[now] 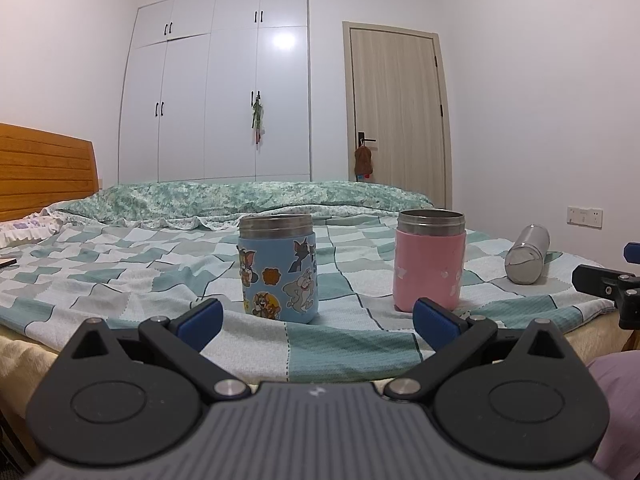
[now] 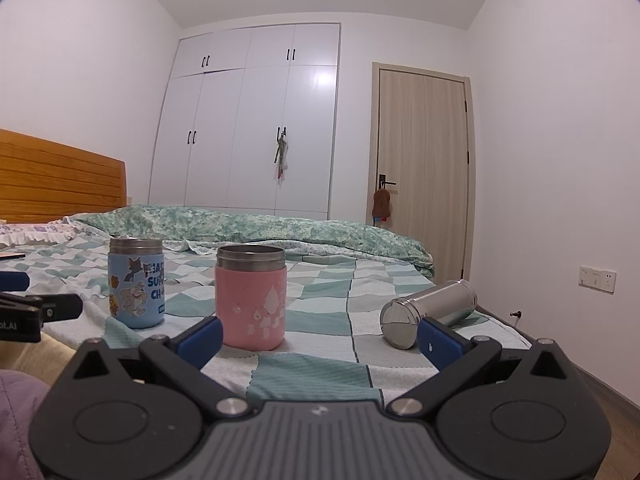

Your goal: Flip cup upright

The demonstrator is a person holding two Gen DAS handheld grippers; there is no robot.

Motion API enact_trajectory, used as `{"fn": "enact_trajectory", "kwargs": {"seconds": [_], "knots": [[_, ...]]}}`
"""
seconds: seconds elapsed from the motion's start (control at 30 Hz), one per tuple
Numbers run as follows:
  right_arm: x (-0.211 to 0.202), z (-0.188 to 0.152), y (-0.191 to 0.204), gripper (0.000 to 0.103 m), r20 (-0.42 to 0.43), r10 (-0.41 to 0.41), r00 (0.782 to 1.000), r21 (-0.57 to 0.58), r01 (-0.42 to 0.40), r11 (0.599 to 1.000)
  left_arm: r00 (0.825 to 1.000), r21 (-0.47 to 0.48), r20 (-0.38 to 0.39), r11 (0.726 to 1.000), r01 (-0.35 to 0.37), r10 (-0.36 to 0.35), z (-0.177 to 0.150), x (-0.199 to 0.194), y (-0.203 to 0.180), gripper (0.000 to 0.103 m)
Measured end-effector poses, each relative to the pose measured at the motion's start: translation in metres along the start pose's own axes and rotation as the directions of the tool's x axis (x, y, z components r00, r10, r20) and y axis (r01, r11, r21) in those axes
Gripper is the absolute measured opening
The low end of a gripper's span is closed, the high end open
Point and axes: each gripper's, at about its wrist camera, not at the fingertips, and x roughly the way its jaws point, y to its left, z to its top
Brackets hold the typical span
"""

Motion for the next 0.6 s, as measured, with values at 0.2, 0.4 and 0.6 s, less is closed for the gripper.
{"fn": "enact_trajectory", "kwargs": {"seconds": [0.2, 0.4, 0.6], "knots": [[0.0000, 0.0000, 0.0001, 0.103, -0.001, 0.000, 1.000, 0.000, 0.000, 1.000, 1.000, 0.004, 0.009, 1.000, -0.005, 0.005, 0.0004, -0.0013, -0.0007, 0.103], [-0.0002, -0.0004, 0.0006, 0.103, 0.002, 0.001, 1.000, -0.001, -0.001, 1.000, 1.000, 0.005, 0.010, 1.000, 0.017, -0.017, 0.0004, -0.0020, -0.0005, 0.103], [-0.0004, -0.0005, 0.0008, 0.103, 0.002, 0.001, 1.000, -0.001, -0.001, 1.000, 0.999, 0.002, 0.022, 1.000, 0.025, -0.025, 0.0003, -0.0034, 0.0002, 0.103]]}}
